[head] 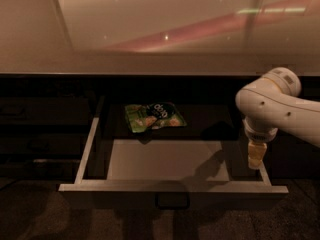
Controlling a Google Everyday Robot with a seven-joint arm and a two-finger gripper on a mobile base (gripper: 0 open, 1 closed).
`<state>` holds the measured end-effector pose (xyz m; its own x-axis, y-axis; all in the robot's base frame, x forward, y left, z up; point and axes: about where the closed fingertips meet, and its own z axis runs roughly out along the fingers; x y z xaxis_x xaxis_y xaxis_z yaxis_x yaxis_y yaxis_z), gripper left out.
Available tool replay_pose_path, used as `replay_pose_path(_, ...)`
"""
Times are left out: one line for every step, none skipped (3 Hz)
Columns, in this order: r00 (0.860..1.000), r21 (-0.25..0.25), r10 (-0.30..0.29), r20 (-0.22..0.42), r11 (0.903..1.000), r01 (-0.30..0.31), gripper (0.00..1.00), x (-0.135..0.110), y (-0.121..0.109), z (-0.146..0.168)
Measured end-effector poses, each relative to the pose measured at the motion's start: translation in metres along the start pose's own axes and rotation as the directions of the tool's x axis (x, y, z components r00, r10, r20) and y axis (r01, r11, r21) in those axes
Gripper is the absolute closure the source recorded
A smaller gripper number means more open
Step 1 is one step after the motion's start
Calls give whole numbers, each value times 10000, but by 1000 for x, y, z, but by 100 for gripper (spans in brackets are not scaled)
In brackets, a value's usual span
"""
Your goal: Open top drawer
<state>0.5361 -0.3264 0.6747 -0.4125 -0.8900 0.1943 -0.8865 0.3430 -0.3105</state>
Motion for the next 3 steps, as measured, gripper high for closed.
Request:
replay_pose_path(9532, -112, -2338, -1916, 9717, 2361, 0, -11, 7, 1)
replay_pose_path(8622, -151, -3761, -3393, 9187, 3948, 0, -12, 10, -1)
replay_pose_path(8510, -105, -3837, -3586, 9132, 4073, 0, -8, 7, -1)
